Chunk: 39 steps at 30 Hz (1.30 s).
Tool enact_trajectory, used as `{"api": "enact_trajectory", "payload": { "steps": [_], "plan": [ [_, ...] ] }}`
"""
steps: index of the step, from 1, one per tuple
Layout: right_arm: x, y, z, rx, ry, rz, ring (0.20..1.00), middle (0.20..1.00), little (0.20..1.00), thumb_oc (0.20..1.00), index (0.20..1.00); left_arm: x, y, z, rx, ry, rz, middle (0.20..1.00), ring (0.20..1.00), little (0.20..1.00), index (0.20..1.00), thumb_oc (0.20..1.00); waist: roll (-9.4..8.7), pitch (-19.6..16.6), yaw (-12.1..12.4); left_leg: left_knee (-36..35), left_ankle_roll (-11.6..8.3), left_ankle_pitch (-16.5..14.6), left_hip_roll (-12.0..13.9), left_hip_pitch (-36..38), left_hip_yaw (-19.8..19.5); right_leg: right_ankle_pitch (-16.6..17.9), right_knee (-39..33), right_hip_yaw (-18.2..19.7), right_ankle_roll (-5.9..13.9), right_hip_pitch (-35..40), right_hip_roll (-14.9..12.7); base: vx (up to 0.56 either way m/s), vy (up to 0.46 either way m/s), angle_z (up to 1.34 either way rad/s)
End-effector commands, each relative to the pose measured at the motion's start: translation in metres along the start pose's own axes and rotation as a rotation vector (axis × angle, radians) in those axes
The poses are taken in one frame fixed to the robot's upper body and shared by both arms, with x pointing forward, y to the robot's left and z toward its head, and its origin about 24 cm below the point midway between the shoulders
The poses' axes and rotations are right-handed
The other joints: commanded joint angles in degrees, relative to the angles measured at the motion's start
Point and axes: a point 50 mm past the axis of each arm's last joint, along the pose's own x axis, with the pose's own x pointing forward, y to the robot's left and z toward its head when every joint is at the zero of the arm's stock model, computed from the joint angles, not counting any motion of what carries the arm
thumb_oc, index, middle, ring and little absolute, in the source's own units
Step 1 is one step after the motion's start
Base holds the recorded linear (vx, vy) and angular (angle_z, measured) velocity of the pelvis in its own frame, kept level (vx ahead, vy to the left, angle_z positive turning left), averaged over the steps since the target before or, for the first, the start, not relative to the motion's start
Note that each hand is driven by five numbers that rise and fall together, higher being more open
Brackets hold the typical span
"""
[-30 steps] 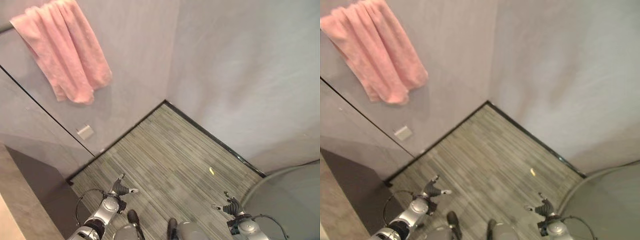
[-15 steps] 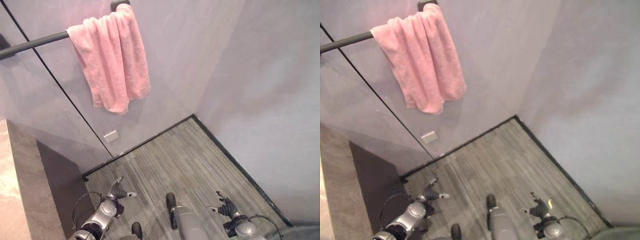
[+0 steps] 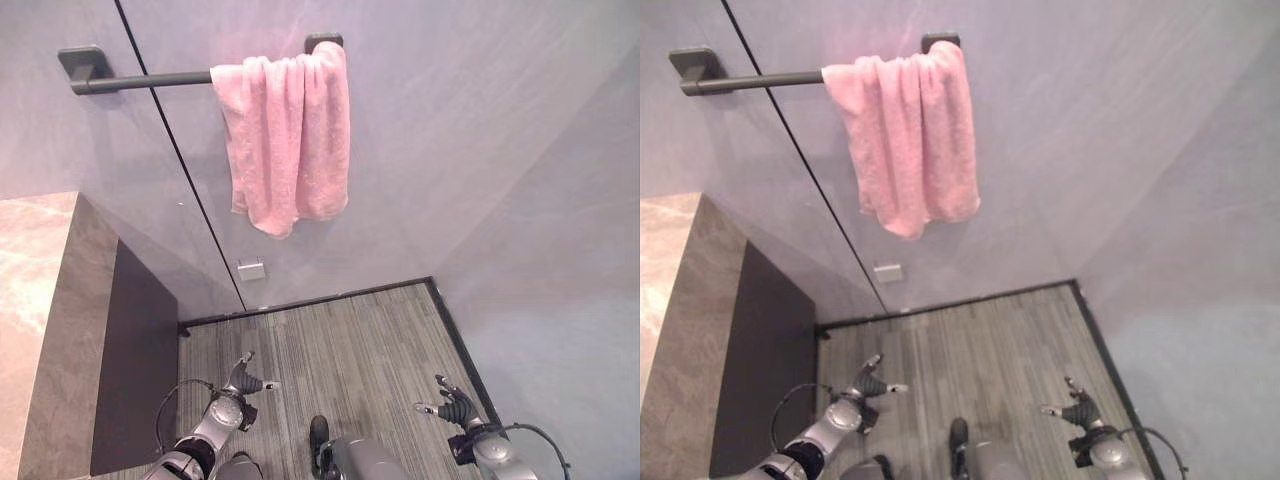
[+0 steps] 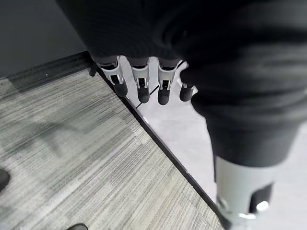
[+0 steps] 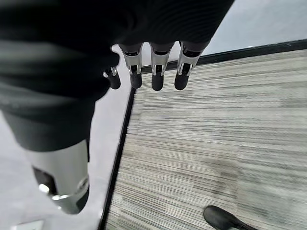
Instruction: Put brush and paste in cup on sink, flatten towel.
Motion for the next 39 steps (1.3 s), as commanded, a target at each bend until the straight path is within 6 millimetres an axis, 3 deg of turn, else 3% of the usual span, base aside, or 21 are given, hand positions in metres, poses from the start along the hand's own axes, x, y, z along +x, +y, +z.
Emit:
{"api": "enact_trajectory", "payload": {
  "steps": [1,2,4,5,9,14,15,17,19,24,25,26,30,31,33,34,36,37,39],
  "plan": [
    [0.0,-0.016,0.005,0.019,-0.038,-0.06,1.0,1.0,1.0,1.0,1.0,0.002,0.003,0.013,0.024,-0.079,0.023,1.0,1.0,1.0,1.0,1.0,1.38,-0.76,-0.25,-2.08,0.37,5.96,-0.81,0.83,-1.67,1.56,2.11,7.51,8.12,4.04,-5.1,0.22,0.232,-0.09],
    [0.002,-0.014,0.008,0.022,-0.038,-0.069,1.0,1.0,1.0,1.0,1.0,-0.001,0.004,0.007,0.044,-0.074,0.016,1.0,1.0,1.0,1.0,1.0,1.9,-0.8,-0.09,-1.14,0.85,4.34,-2.88,0.92,-3.06,2.06,2.48,8.89,8.86,4.8,-6.68,0.15,0.181,-0.28],
    [0.003,-0.013,0.01,0.022,-0.043,-0.071,1.0,1.0,1.0,1.0,1.0,-0.002,0.005,0.007,0.057,-0.086,0.009,1.0,1.0,1.0,1.0,1.0,1.98,-0.92,0.12,-1.04,1.31,3.65,-3.9,1.05,-3.0,2.56,2.4,9.76,9.21,5.1,-7.22,0.2,0.267,-0.34],
    [0.004,-0.011,0.013,0.019,-0.052,-0.07,1.0,1.0,1.0,1.0,1.0,-0.003,0.004,0.006,0.092,-0.098,-0.011,1.0,1.0,1.0,1.0,1.0,2.32,-0.98,0.62,-0.41,2.61,1.93,-5.92,1.17,-2.75,3.46,2.35,11.0,10.11,5.36,-8.93,0.18,0.263,-0.35],
    [0.009,-0.006,0.027,0.028,-0.092,-0.07,1.0,1.0,1.0,1.0,1.0,-0.005,0.009,0.012,0.142,-0.155,-0.023,1.0,1.0,1.0,1.0,1.0,3.11,-0.46,1.46,-0.48,4.89,0.31,-8.3,1.92,-1.1,7.14,6.86,12.26,10.82,2.91,-10.74,0.13,0.281,-0.33],
    [0.01,-0.009,0.041,0.058,-0.158,-0.081,1.0,1.0,1.0,1.0,1.0,-0.009,0.017,0.022,0.15,-0.225,-0.019,1.0,1.0,1.0,1.0,1.0,3.98,0.03,1.79,-1.07,5.48,-0.04,-8.77,3.13,-0.36,7.04,12.05,11.36,10.46,0.61,-9.19,0.07,0.107,-0.13],
    [0.008,-0.013,0.046,0.05,-0.193,-0.084,1.0,1.0,1.0,1.0,1.0,-0.012,0.02,0.024,0.157,-0.252,-0.037,1.0,1.0,1.0,1.0,1.0,4.15,0.02,1.26,-1.11,5.45,-0.51,-9.48,4.19,-0.98,5.03,9.4,12.04,9.97,-0.57,-6.57,0.11,0.049,0.01],
    [0.006,-0.023,0.05,0.047,-0.214,-0.114,1.0,1.0,1.0,1.0,1.0,-0.015,0.03,0.029,0.168,-0.288,-0.03,1.0,1.0,1.0,1.0,1.0,4.14,0.72,1.21,0.85,5.38,-1.27,-9.29,4.41,-1.67,5.08,6.85,10.65,10.24,-0.88,-7.68,0.1,0.0,-0.04],
    [0.005,-0.027,0.044,0.035,-0.194,-0.12,1.0,1.0,1.0,1.0,1.0,-0.015,0.027,0.023,0.167,-0.255,-0.059,1.0,1.0,1.0,1.0,1.0,3.54,0.56,0.88,2.04,5.33,-1.62,-9.1,4.16,-2.67,3.44,6.18,13.41,9.96,0.23,-6.17,0.06,-0.077,0.19],
    [0.006,-0.05,0.051,0.043,-0.201,-0.203,1.0,1.0,1.0,1.0,1.0,-0.016,0.013,0.032,0.155,-0.282,-0.132,1.0,1.0,1.0,1.0,1.0,3.11,-2.64,1.68,-1.95,4.09,0.01,-8.02,6.44,-2.12,4.43,-1.12,12.01,10.1,4.75,-5.63,0.08,-0.11,0.12],
    [0.006,-0.061,0.064,0.046,-0.25,-0.236,1.0,1.0,1.0,1.0,1.0,-0.019,0.003,0.044,0.165,-0.332,-0.19,1.0,1.0,1.0,1.0,1.0,3.01,-3.42,1.66,-3.29,3.69,0.48,-7.67,6.99,-2.41,4.58,-2.91,11.82,10.0,5.65,-5.59,0.04,-0.101,-0.04],
    [0.006,-0.062,0.064,0.046,-0.249,-0.237,1.0,1.0,1.0,1.0,1.0,-0.019,0.003,0.044,0.165,-0.332,-0.191,1.0,1.0,1.0,1.0,1.0,3.03,-3.35,1.68,-3.44,3.68,0.56,-7.68,7.15,-2.45,4.65,-3.08,11.76,9.99,5.83,-5.59,0.03,-0.101,-0.04],
    [0.002,-0.097,0.115,0.034,-0.424,-0.341,1.0,1.0,1.0,1.0,1.0,-0.026,-0.004,0.084,0.231,-0.506,-0.251,1.0,1.0,1.0,1.0,1.0,2.87,-4.3,2.23,-5.82,3.06,1.39,-6.9,8.51,-3.1,4.94,-6.02,10.82,9.68,7.88,-5.51,0.02,-0.07,-0.02],
    [0.002,-0.097,0.115,0.034,-0.424,-0.342,1.0,1.0,1.0,1.0,1.0,-0.026,-0.003,0.084,0.231,-0.506,-0.251,1.0,1.0,1.0,1.0,1.0,2.88,-4.17,2.21,-5.96,3.05,1.47,-6.9,8.66,-3.12,4.99,-6.12,10.79,9.68,8.03,-5.5,0.0,-0.049,0.04],
    [-0.004,-0.12,0.145,0.05,-0.519,-0.403,1.0,1.0,1.0,1.0,1.0,-0.037,0.013,0.118,0.202,-0.655,-0.225,1.0,1.0,1.0,1.0,1.0,3.02,-4.3,3.49,-7.96,2.7,2.67,-6.68,8.84,-3.66,5.43,-7.25,10.06,9.65,8.4,-5.58,-0.01,-0.045,0.08],
    [-0.004,-0.12,0.146,0.05,-0.52,-0.403,1.0,1.0,1.0,1.0,1.0,-0.038,0.014,0.118,0.201,-0.655,-0.224,1.0,1.0,1.0,1.0,1.0,3.0,-4.22,3.43,-8.11,2.69,2.77,-6.68,8.91,-3.69,5.47,-7.3,10.02,9.64,8.44,-5.57,-0.01,-0.04,0.13],
    [-0.01,-0.133,0.177,0.068,-0.62,-0.422,1.0,1.0,1.0,1.0,1.0,-0.05,0.034,0.146,0.159,-0.783,-0.179,1.0,1.0,1.0,1.0,1.0,3.09,-4.21,4.5,-10.08,2.27,4.03,-6.42,8.74,-4.19,5.81,-7.84,9.24,9.64,8.24,-5.66,-0.02,-0.028,0.15],
    [-0.01,-0.133,0.178,0.069,-0.623,-0.42,1.0,1.0,1.0,1.0,1.0,-0.051,0.035,0.147,0.158,-0.782,-0.177,1.0,1.0,1.0,1.0,1.0,3.08,-4.13,4.3,-10.34,2.25,4.23,-6.42,8.78,-4.26,5.84,-7.85,9.16,9.62,8.2,-5.65,-0.03,-0.028,0.1],
    [-0.018,-0.141,0.213,0.009,-0.718,-0.41,1.0,1.0,1.0,1.0,1.0,-0.068,0.058,0.176,0.152,-0.923,-0.105,1.0,1.0,1.0,1.0,1.0,3.25,-3.31,5.35,-12.23,1.81,5.66,-6.31,8.06,-4.92,6.39,-8.77,8.55,9.59,7.43,-5.72,-0.04,-0.025,0.11]
  ]
}}
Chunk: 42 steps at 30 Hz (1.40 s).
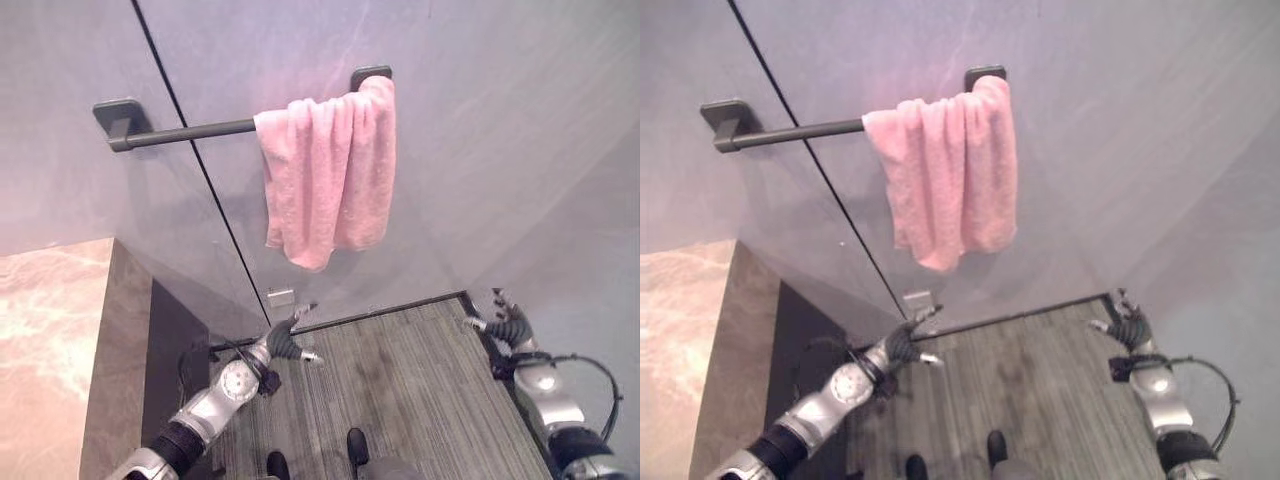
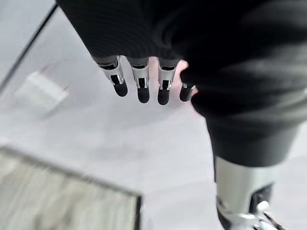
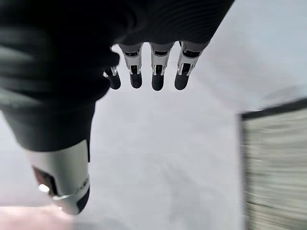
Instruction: Put brush and paste in cup on sink, flatten towel.
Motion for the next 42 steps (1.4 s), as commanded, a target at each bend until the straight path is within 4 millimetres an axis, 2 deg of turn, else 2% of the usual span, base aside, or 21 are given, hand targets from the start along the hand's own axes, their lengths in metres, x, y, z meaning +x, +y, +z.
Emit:
{"api": "enact_trajectory", "payload": {
  "steps": [1,2,3,6,8,9,11,14,20,24,26,32,33,34,35,36,37,42],
  "plan": [
    [0.024,-0.021,0.057,0.005,-0.196,-0.046,1.0,1.0,1.0,1.0,1.0,0.006,0.042,0.04,0.048,-0.195,0.11,1.0,1.0,1.0,1.0,1.0,-3.57,-1.41,1.93,-0.94,-1.7,3.66,-0.24,-3.02,-1.21,0.16,2.95,0.34,4.6,-2.23,-3.43,-0.05,-0.019,0.18],
    [0.028,-0.024,0.071,-0.01,-0.24,-0.04,1.0,1.0,1.0,1.0,1.0,0.004,0.051,0.053,0.061,-0.255,0.134,1.0,1.0,1.0,1.0,1.0,-3.38,-1.12,2.31,-1.25,-1.87,3.87,-0.32,-3.59,-1.39,0.62,2.34,0.19,4.75,-2.63,-3.56,-0.02,-0.005,0.14],
    [0.029,-0.023,0.072,-0.01,-0.242,-0.038,1.0,1.0,1.0,1.0,1.0,0.003,0.052,0.053,0.061,-0.255,0.137,1.0,1.0,1.0,1.0,1.0,-3.34,-1.11,2.16,-1.23,-1.87,3.89,-0.32,-3.71,-1.41,0.72,2.25,0.17,4.76,-2.69,-3.55,-0.04,-0.004,0.1],
    [0.037,-0.024,0.107,-0.038,-0.348,-0.015,1.0,1.0,1.0,1.0,1.0,-0.002,0.069,0.079,0.044,-0.375,0.198,1.0,1.0,1.0,1.0,1.0,-2.58,-0.05,2.81,-1.51,-2.41,4.63,-0.27,-6.39,-1.62,1.92,0.69,-0.21,4.88,-4.63,-4.03,-0.06,0.002,0.12],
    [0.043,-0.024,0.135,-0.066,-0.422,-0.004,1.0,1.0,1.0,1.0,1.0,-0.005,0.078,0.091,0.041,-0.43,0.237,1.0,1.0,1.0,1.0,1.0,-2.07,0.38,2.92,-1.51,-2.56,5.03,-0.24,-8.29,-1.52,2.64,0.24,0.09,4.96,-6.58,-4.16,-0.05,0.015,0.11],
    [0.047,-0.023,0.162,-0.089,-0.491,-0.001,1.0,1.0,1.0,1.0,1.0,-0.005,0.086,0.104,0.031,-0.492,0.269,1.0,1.0,1.0,1.0,1.0,-1.72,0.8,3.32,-1.51,-2.82,5.4,-0.23,-9.8,-1.12,3.25,-0.08,0.54,5.23,-8.19,-4.29,0.0,0.0,0.0],
    [0.052,-0.023,0.189,-0.107,-0.553,0.002,1.0,1.0,1.0,1.0,1.0,-0.002,0.096,0.114,0.065,-0.535,0.309,1.0,1.0,1.0,1.0,1.0,-1.45,0.98,3.56,-1.51,-3.15,5.81,0.01,-10.91,-0.68,3.49,-0.09,1.13,5.2,-9.53,-4.15,0.0,-0.001,-0.13],
    [0.054,-0.026,0.214,-0.128,-0.602,-0.01,1.0,1.0,1.0,1.0,1.0,0.002,0.104,0.127,0.059,-0.585,0.36,1.0,1.0,1.0,1.0,1.0,-1.48,1.17,3.6,-1.51,-3.5,6.26,0.39,-11.82,-0.72,3.66,-0.07,1.38,4.94,-10.48,-3.92,0.04,-0.031,-0.13],
    [0.056,-0.028,0.248,-0.139,-0.666,-0.027,1.0,1.0,1.0,1.0,1.0,0.018,0.112,0.145,-0.004,-0.643,0.421,1.0,1.0,1.0,1.0,1.0,-1.25,1.91,3.16,-1.51,-4.18,6.95,0.82,-13.2,-0.94,3.63,-0.08,1.05,4.54,-11.7,-3.65,0.04,-0.027,0.0],
    [0.053,-0.03,0.26,-0.11,-0.7,-0.045,1.0,1.0,1.0,1.0,1.0,0.019,0.122,0.155,-0.007,-0.679,0.498,1.0,1.0,1.0,1.0,1.0,-1.03,2.26,3.29,-1.51,-4.58,7.28,1.11,-13.97,-1.22,3.55,-0.09,0.84,4.49,-12.4,-3.59,0.05,-0.027,-0.02],
    [0.052,-0.034,0.262,-0.102,-0.711,-0.059,1.0,1.0,1.0,1.0,1.0,0.013,0.127,0.16,-0.005,-0.707,0.533,1.0,1.0,1.0,1.0,1.0,-1.04,2.4,3.47,-1.51,-4.76,7.38,1.18,-14.13,-1.33,3.41,-0.09,0.69,4.43,-12.43,-3.55,0.05,-0.024,-0.01],
    [0.05,-0.042,0.26,-0.085,-0.708,-0.08,1.0,1.0,1.0,1.0,1.0,-0.004,0.13,0.155,-0.019,-0.719,0.563,1.0,1.0,1.0,1.0,1.0,-1.09,2.75,4.16,-1.51,-4.91,7.32,1.11,-13.88,-1.76,2.86,-0.09,-0.01,4.18,-11.84,-3.52,0.04,-0.018,0.0],
    [0.049,-0.046,0.259,-0.08,-0.709,-0.089,1.0,1.0,1.0,1.0,1.0,-0.012,0.13,0.151,-0.034,-0.722,0.565,1.0,1.0,1.0,1.0,1.0,-0.98,2.87,4.54,-1.51,-4.94,7.33,1.07,-13.88,-1.85,2.7,-0.09,-0.25,4.11,-11.72,-3.54,0.03,-0.009,0.01],
    [0.049,-0.047,0.259,-0.072,-0.709,-0.095,0.818,0.818,0.818,0.818,0.818,-0.017,0.13,0.15,-0.028,-0.721,0.561,1.0,1.0,1.0,1.0,1.0,-0.94,2.84,4.6,-1.51,-4.94,7.29,1.01,-13.88,-1.97,2.63,-0.09,-0.33,4.08,-11.67,-3.53,0.03,-0.009,0.01],
    [0.049,-0.047,0.259,-0.072,-0.709,-0.094,0.818,0.818,0.818,0.818,0.818,-0.017,0.13,0.15,-0.028,-0.72,0.561,1.0,1.0,1.0,1.0,1.0,-0.94,2.83,4.57,-1.51,-4.94,7.29,1.01,-13.88,-1.98,2.62,-0.09,-0.34,4.08,-11.67,-3.53,0.0,0.0,0.0],
    [0.049,-0.048,0.259,-0.066,-0.71,-0.094,0.645,0.645,0.645,0.645,0.645,-0.02,0.13,0.147,-0.021,-0.716,0.554,1.0,1.0,1.0,1.0,1.0,-0.9,2.89,4.78,-1.51,-4.95,7.27,1.03,-13.9,-2.06,2.54,-0.09,-0.42,4.06,-11.62,-3.54,0.0,0.0,0.0],
    [0.048,-0.049,0.259,-0.056,-0.713,-0.091,0.589,0.589,0.589,0.589,0.589,-0.025,0.129,0.146,-0.011,-0.718,0.54,1.0,1.0,1.0,1.0,1.0,-0.81,2.93,4.91,-1.51,-4.92,7.24,1.07,-13.9,-2.13,2.48,-0.09,-0.49,4.04,-11.56,-3.58,0.03,-0.002,0.04],
    [0.049,-0.046,0.258,-0.048,-0.714,-0.077,0.548,0.548,0.548,0.548,0.548,-0.042,0.13,0.139,0.015,-0.696,0.527,1.0,1.0,1.0,1.0,1.0,-0.82,2.95,5.39,-1.51,-4.9,7.15,1.03,-13.63,-2.26,2.39,-0.09,-0.7,3.97,-11.34,-3.67,0.01,0.001,0.0]
  ]
}}
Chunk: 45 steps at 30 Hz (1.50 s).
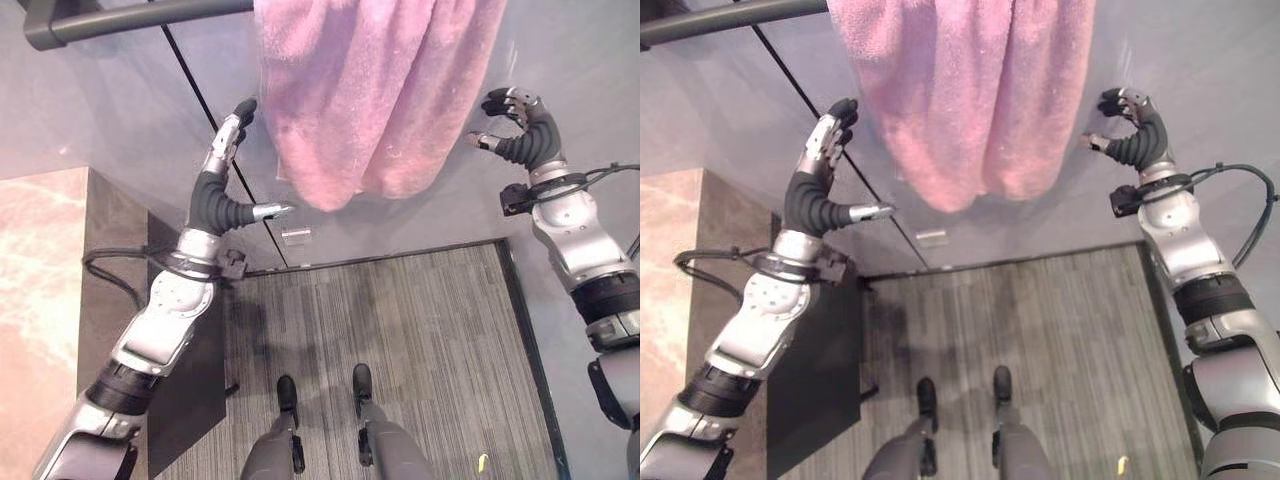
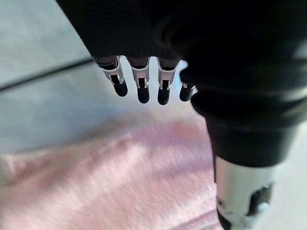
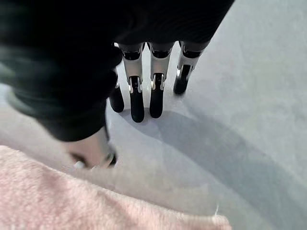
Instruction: Put brush and paste in cup on sink, flatten towel.
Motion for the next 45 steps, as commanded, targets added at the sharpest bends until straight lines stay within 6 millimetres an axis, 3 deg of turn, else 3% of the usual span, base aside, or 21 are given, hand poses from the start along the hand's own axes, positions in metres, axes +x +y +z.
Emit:
{"api": "enact_trajectory", "payload": {
  "steps": [1,4,5,6,7,19,28,36,37,38,39,40,45],
  "plan": [
    [0.014,-0.015,0.034,0.031,-0.127,-0.043,0.533,0.533,0.533,0.533,0.533,-0.003,0.011,0.024,-0.004,-0.133,-0.007,1.0,1.0,1.0,1.0,1.0,-2.29,-2.51,1.3,-0.05,-3.94,3.49,1.27,0.67,-1.52,-0.28,-0.11,0.22,4.23,3.4,-3.49,0.0,0.0,0.0],
    [0.016,-0.014,0.038,0.033,-0.14,-0.032,0.426,0.426,0.426,0.426,0.426,-0.006,0.015,0.027,-0.002,-0.142,0.004,1.0,1.0,1.0,1.0,1.0,-2.26,-2.33,1.56,-0.05,-3.94,3.58,1.18,0.36,-1.75,-0.31,-0.11,0.05,4.18,3.16,-3.51,-0.01,0.004,0.06],
    [0.017,-0.012,0.04,0.036,-0.146,-0.029,0.285,0.285,0.285,0.285,0.285,-0.006,0.015,0.027,-0.015,-0.143,0.004,1.0,1.0,1.0,1.0,1.0,-2.26,-2.28,1.51,-0.05,-3.92,3.61,1.19,0.17,-1.83,-0.32,-0.11,0.03,4.14,3.03,-3.53,-0.01,0.007,0.15],
    [0.017,-0.012,0.04,0.036,-0.146,-0.028,0.285,0.285,0.285,0.285,0.285,-0.006,0.015,0.027,-0.016,-0.142,0.005,1.0,1.0,1.0,1.0,1.0,-2.25,-2.3,1.47,-0.05,-3.92,3.61,1.19,0.14,-1.83,-0.31,-0.11,0.02,4.14,3.0,-3.54,-0.01,0.01,0.15],
    [0.017,-0.012,0.042,0.039,-0.151,-0.028,0.2,0.2,0.2,0.2,0.2,-0.007,0.014,0.026,-0.032,-0.137,0.006,1.0,1.0,1.0,1.0,1.0,-2.21,-2.19,1.48,-0.05,-3.92,3.67,1.19,0.01,-1.83,-0.31,-0.11,-0.02,4.14,2.9,-3.55,-0.01,0.013,0.09],
    [0.021,0.003,0.053,0.098,-0.183,-0.027,0.2,0.2,0.2,0.2,0.2,0.013,-0.006,0.018,-0.153,-0.116,0.005,1.0,1.0,1.0,1.0,1.0,-2.2,-1.54,0.29,-0.05,-3.83,3.69,1.13,-0.67,-1.52,0.41,-0.03,0.58,4.16,1.88,-3.8,0.0,0.002,0.0],
    [0.017,0.026,0.068,0.21,-0.24,0.012,0.2,0.2,0.2,0.2,0.2,0.048,-0.024,0.013,-0.153,-0.11,0.019,1.0,1.0,1.0,1.0,1.0,-2.02,-1.47,-1.42,-0.05,-4.01,3.76,1.36,-1.04,-0.49,1.01,-0.05,1.66,4.41,0.67,-3.56,0.0,0.0,-0.01],
    [0.01,0.035,0.071,0.235,-0.261,0.057,0.2,0.2,0.2,0.2,0.2,0.052,-0.026,0.006,-0.183,-0.078,0.04,1.0,1.0,1.0,1.0,1.0,-2.26,-1.62,-1.7,-0.05,-3.98,3.72,1.67,-0.81,0.04,1.04,-0.05,2.22,4.45,0.44,-3.4,-0.01,-0.001,-0.06],
    [0.01,0.036,0.07,0.244,-0.258,0.063,0.2,0.2,0.2,0.2,0.2,0.052,-0.028,0.004,-0.198,-0.065,0.034,0.956,0.956,0.956,0.956,0.956,-2.27,-1.69,-1.78,-0.05,-3.98,3.73,1.72,-0.76,0.07,1.03,-0.06,2.23,4.43,0.48,-3.39,0.0,0.0,0.0],
    [0.01,0.038,0.071,0.251,-0.258,0.066,0.2,0.2,0.2,0.2,0.2,0.052,-0.029,0.002,-0.204,-0.054,0.027,0.548,0.548,0.548,0.548,0.548,-2.32,-1.75,-1.81,-0.05,-4.0,3.72,1.77,-0.71,0.04,1.05,-0.08,2.23,4.39,0.52,-3.36,0.0,0.0,0.0],
    [0.01,0.039,0.071,0.264,-0.256,0.069,0.2,0.2,0.2,0.2,0.2,0.053,-0.03,0.001,-0.208,-0.047,0.019,0.445,0.445,0.445,0.445,0.445,-2.34,-1.78,-1.84,-0.05,-4.03,3.75,1.86,-0.68,0.0,1.07,-0.08,2.18,4.38,0.57,-3.34,0.0,0.0,0.0],
    [0.01,0.042,0.072,0.28,-0.256,0.076,0.2,0.2,0.2,0.2,0.2,0.054,-0.032,-0.002,-0.209,-0.033,0.014,0.2,0.2,0.2,0.2,0.2,-2.35,-1.74,-1.89,-0.05,-4.06,3.79,1.95,-0.66,-0.02,1.09,-0.09,2.1,4.37,0.64,-3.32,0.0,0.0,0.0],
    [0.009,0.05,0.071,0.306,-0.243,0.084,0.2,0.2,0.2,0.2,0.2,0.052,-0.035,-0.009,-0.184,0.0,-0.002,0.2,0.2,0.2,0.2,0.2,-2.59,-2.07,-1.84,-0.05,-4.04,3.67,2.0,-0.13,0.0,1.03,-0.03,1.97,4.41,1.13,-3.16,0.0,0.0,0.0]
  ]
}}
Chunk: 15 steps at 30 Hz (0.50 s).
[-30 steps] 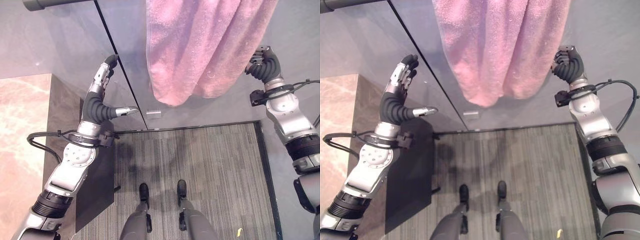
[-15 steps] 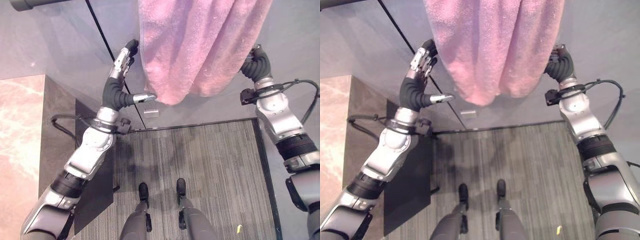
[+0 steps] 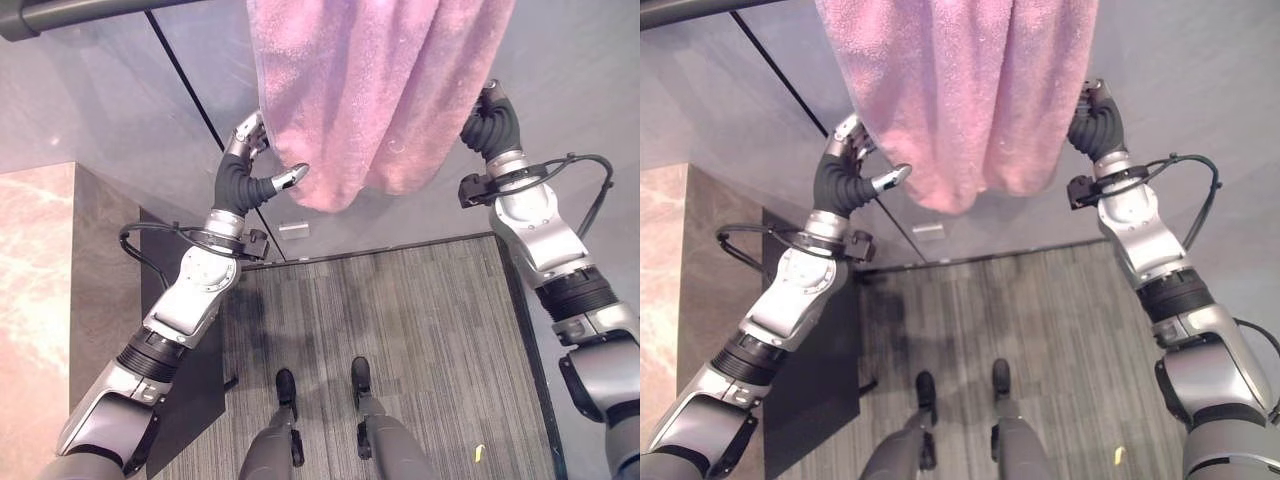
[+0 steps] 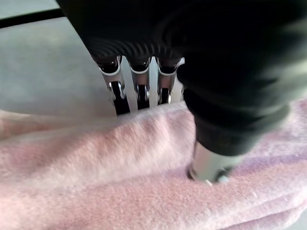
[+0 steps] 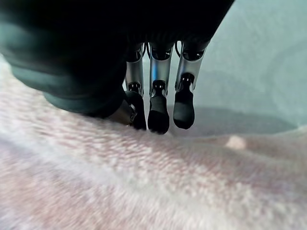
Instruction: Put brush and paste in cup on sink, flatten towel.
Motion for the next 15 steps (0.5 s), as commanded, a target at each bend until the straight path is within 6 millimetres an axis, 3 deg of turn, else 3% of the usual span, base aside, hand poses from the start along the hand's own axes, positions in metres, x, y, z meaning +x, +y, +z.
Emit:
{"api": "enact_trajectory", "payload": {
  "steps": [1,11,15],
  "plan": [
    [0.008,0.009,0.022,0.094,-0.096,-0.005,0.2,0.2,0.2,0.2,0.2,0.011,-0.005,0.007,-0.018,-0.043,-0.021,0.2,0.2,0.2,0.2,0.2,-2.17,-3.13,-0.62,-0.05,-3.62,3.36,2.08,0.47,-0.4,0.64,0.0,1.54,4.58,1.86,-3.1,0.0,0.0,0.0],
    [-0.014,0.02,-0.018,0.209,0.051,-0.052,0.2,0.2,0.2,0.2,0.2,-0.015,-0.007,-0.023,-0.035,0.11,-0.038,0.2,0.2,0.2,0.2,0.2,-2.7,-5.69,0.36,-0.05,-3.73,2.66,2.46,5.14,-1.4,-1.1,0.29,-0.56,4.11,7.81,-3.09,0.01,-0.006,0.04],
    [-0.009,0.022,-0.012,0.272,0.037,-0.054,0.2,0.2,0.2,0.2,0.2,-0.004,0.007,-0.01,0.038,0.051,-0.012,0.2,0.2,0.2,0.2,0.2,-3.15,-7.69,1.17,-0.05,-4.03,2.49,2.7,6.97,-2.0,-2.1,0.76,-1.94,3.96,10.35,-2.98,-0.01,-0.013,0.14]
  ]
}}
